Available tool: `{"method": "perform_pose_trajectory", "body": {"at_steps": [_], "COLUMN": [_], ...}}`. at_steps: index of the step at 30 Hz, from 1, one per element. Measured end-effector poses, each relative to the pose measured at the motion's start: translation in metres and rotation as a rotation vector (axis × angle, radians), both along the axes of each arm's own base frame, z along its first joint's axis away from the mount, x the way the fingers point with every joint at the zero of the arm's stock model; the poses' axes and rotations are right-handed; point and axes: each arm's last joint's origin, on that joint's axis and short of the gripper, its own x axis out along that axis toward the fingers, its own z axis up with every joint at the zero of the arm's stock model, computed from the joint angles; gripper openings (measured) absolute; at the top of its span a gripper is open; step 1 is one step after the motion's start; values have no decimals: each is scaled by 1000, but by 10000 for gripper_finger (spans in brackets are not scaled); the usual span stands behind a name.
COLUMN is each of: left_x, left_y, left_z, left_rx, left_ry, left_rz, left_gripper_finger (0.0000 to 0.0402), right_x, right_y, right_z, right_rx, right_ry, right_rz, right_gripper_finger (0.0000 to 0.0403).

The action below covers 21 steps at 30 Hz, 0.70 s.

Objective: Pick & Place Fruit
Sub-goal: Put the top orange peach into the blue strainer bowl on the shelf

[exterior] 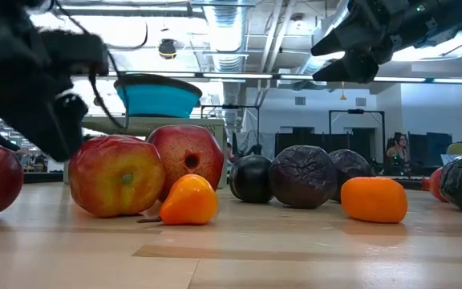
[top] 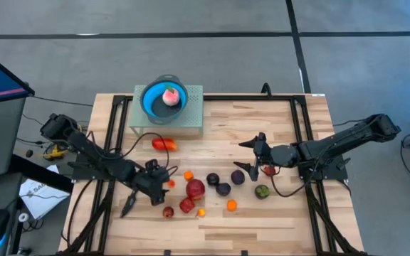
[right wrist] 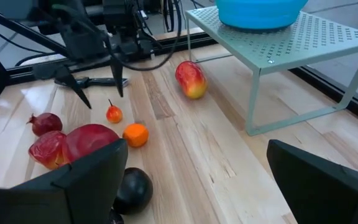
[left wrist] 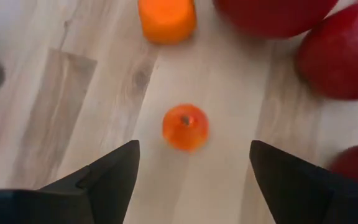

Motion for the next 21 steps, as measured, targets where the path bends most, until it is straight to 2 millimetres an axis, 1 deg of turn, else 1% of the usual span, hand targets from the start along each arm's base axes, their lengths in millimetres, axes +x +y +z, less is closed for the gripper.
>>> {"method": "perform_pose_trajectory", "body": {"at_steps": [3,8,12,17,21], "left_x": [-3,-5,-9,-3,0], "left_y": [3,8,10,6,4], "left_z": [-10,-19,-24,-27,-34], "left_rx": [11,40,41,27,37], "left_ry": [-65,-149,-137,-169,-154], "left_rz": [24,65,62,33,17], "left_gripper_finger": [290,275,255,220,193], "right_x": [0,0,0,0,0], "right_y": [0,0,0,0,0], "right_z": [0,0,0,0,0], "right_rx": [-1,-3,-3,-3,-2], "right_ry": [0,1,1,1,1], "right_rz": [0,1,1,1,0], "right_gripper_finger": [379,379,379,379,379]}}
